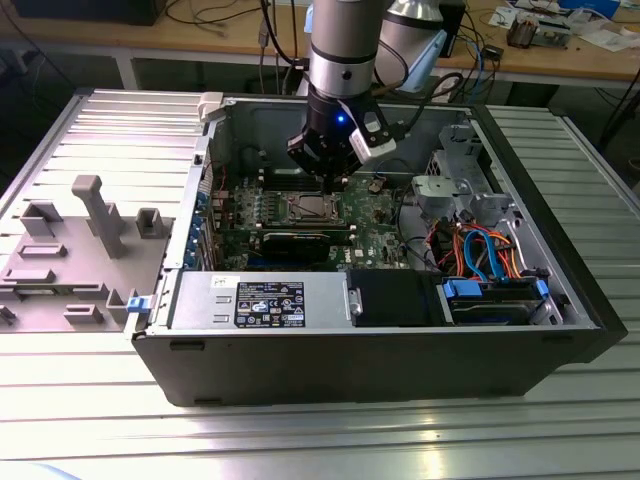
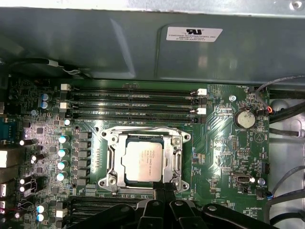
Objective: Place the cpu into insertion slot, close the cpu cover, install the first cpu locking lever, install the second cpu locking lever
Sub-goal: 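Install the second cpu locking lever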
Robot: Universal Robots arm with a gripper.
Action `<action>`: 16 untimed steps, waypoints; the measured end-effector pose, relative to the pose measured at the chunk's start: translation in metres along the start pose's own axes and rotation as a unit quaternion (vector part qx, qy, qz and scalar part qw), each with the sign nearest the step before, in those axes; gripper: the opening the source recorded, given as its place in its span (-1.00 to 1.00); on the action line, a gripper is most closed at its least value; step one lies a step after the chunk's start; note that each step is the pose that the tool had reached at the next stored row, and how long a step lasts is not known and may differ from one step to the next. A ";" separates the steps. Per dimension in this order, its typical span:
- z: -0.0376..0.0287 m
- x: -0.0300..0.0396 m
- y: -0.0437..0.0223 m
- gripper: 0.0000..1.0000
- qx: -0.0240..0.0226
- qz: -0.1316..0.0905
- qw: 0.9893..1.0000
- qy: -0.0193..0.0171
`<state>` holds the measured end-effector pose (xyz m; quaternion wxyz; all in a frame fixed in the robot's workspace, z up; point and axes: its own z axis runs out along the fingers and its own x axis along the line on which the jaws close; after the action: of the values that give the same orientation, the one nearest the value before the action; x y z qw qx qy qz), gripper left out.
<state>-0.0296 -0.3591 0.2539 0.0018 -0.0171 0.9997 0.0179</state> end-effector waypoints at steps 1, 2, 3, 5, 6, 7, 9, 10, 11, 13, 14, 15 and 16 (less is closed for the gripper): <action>0.0000 0.0000 -0.0001 -0.79 0.000 0.000 1.000 0.000; 0.0000 0.0000 -0.0001 -0.79 0.000 0.000 1.000 0.000; 0.0000 0.0000 -0.0001 -0.79 0.000 0.000 1.000 0.000; 0.0000 0.0000 -0.0002 -0.79 0.000 0.000 1.000 0.000; -0.0005 -0.0002 -0.0003 -0.79 0.000 0.000 1.000 0.000; -0.0012 -0.0002 -0.0003 -0.79 0.000 0.000 1.000 0.000; -0.0027 -0.0002 -0.0013 -0.79 0.000 0.000 1.000 0.000; -0.0028 0.0000 -0.0023 -0.79 -0.001 0.000 1.000 0.000; -0.0023 0.0000 -0.0039 -0.79 -0.001 0.000 1.000 0.000; -0.0022 0.0003 -0.0106 -0.79 -0.008 0.000 1.000 0.000; -0.0015 0.0003 -0.0122 -0.79 -0.009 0.000 1.000 0.000; -0.0008 0.0004 -0.0126 -0.79 -0.010 0.000 1.000 0.000; -0.0001 0.0004 -0.0156 -0.79 -0.015 0.000 1.000 0.000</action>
<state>-0.0295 -0.3747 0.2535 0.0017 -0.0172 0.9993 0.0331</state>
